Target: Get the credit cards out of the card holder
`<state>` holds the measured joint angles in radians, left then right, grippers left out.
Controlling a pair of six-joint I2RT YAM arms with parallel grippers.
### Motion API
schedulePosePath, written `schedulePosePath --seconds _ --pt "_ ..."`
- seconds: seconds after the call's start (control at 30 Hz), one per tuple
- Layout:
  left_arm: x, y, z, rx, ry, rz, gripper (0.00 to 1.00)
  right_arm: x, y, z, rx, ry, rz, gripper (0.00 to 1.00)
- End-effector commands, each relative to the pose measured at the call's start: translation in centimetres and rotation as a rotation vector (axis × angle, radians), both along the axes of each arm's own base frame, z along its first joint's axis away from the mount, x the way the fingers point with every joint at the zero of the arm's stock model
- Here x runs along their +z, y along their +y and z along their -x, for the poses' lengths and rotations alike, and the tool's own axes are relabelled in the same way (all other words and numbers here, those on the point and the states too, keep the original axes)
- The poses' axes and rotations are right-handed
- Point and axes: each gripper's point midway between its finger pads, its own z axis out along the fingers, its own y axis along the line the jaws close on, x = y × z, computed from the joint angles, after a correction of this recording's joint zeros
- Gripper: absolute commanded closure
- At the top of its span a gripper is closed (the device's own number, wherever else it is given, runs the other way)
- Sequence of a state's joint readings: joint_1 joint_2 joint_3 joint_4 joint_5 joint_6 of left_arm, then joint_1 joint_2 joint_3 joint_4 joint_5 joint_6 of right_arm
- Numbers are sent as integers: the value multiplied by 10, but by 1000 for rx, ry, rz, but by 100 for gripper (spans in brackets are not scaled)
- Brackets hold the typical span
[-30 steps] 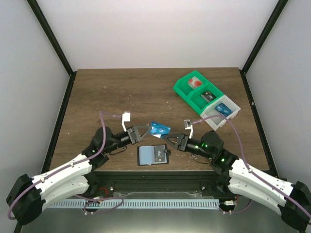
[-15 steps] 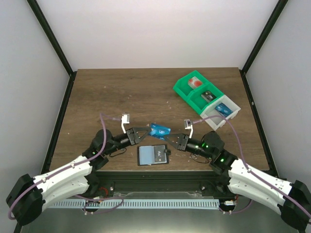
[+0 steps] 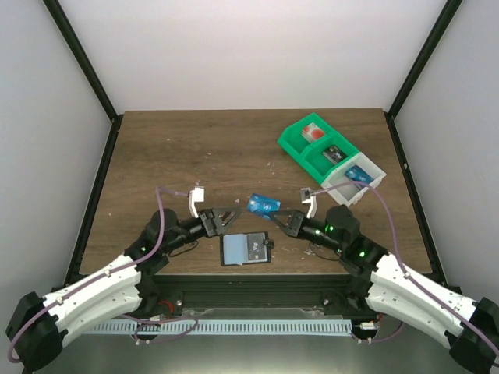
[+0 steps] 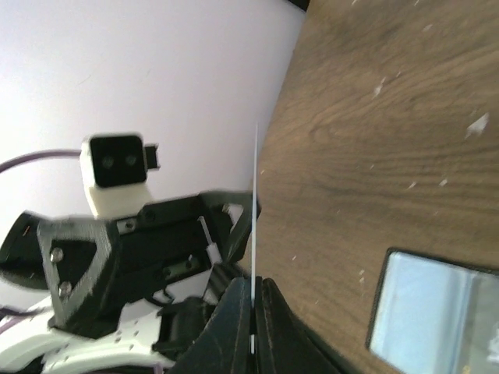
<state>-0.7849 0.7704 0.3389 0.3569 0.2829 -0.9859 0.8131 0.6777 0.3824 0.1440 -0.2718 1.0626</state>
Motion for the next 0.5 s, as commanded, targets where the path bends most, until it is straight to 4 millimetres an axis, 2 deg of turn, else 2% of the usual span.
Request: schedulePosePath --seconds 0.0,0.1,0.23,0.33,0.47 --pt "-1 8 -7 42 -92 -136 0 11 -17 -28 -82 -46 96 100" --pt "-5 12 -11 52 -137 -244 0 6 -32 -51 -125 -14 143 99" --pt "-12 15 -15 41 -185 -391 0 -11 -68 -89 -196 88 196 100" --pt "-16 18 -17 33 -202 -458 0 -14 -106 -116 -316 126 234 100" --pt "-18 21 -16 22 -229 -492 0 -23 -171 -144 -519 208 335 99"
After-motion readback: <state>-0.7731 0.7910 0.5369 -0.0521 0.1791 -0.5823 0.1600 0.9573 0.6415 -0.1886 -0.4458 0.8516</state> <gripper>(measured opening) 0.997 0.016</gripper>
